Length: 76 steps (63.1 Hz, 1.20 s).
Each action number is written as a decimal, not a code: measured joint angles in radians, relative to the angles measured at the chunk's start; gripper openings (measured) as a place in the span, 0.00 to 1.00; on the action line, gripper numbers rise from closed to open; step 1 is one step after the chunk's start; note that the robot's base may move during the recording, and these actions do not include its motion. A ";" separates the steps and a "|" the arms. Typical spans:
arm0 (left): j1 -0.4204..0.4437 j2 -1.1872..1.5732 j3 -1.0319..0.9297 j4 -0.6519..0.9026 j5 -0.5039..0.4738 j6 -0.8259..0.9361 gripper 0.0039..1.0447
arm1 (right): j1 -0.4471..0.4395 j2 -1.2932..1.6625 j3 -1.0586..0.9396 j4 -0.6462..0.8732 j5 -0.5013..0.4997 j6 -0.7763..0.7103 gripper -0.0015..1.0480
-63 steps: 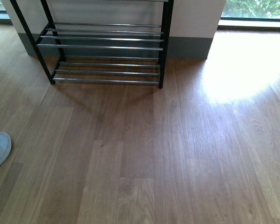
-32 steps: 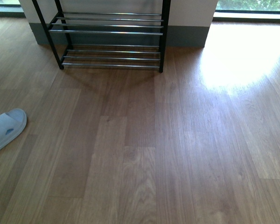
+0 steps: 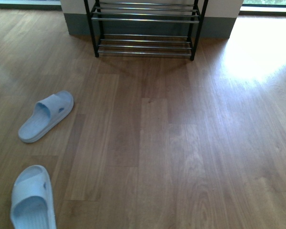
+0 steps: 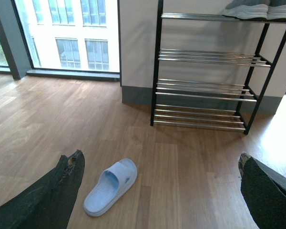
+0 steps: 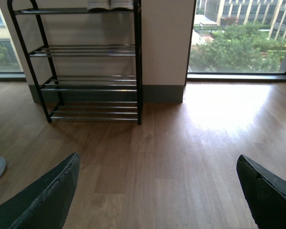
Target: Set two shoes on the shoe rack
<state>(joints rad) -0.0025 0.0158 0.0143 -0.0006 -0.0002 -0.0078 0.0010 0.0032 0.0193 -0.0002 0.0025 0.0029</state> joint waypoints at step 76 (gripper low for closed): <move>0.000 0.000 0.000 0.000 -0.002 0.000 0.91 | 0.000 0.001 0.000 0.000 -0.003 0.000 0.91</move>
<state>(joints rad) -0.0025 0.0158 0.0143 -0.0002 -0.0021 -0.0078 0.0010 0.0040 0.0193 -0.0006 -0.0006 0.0029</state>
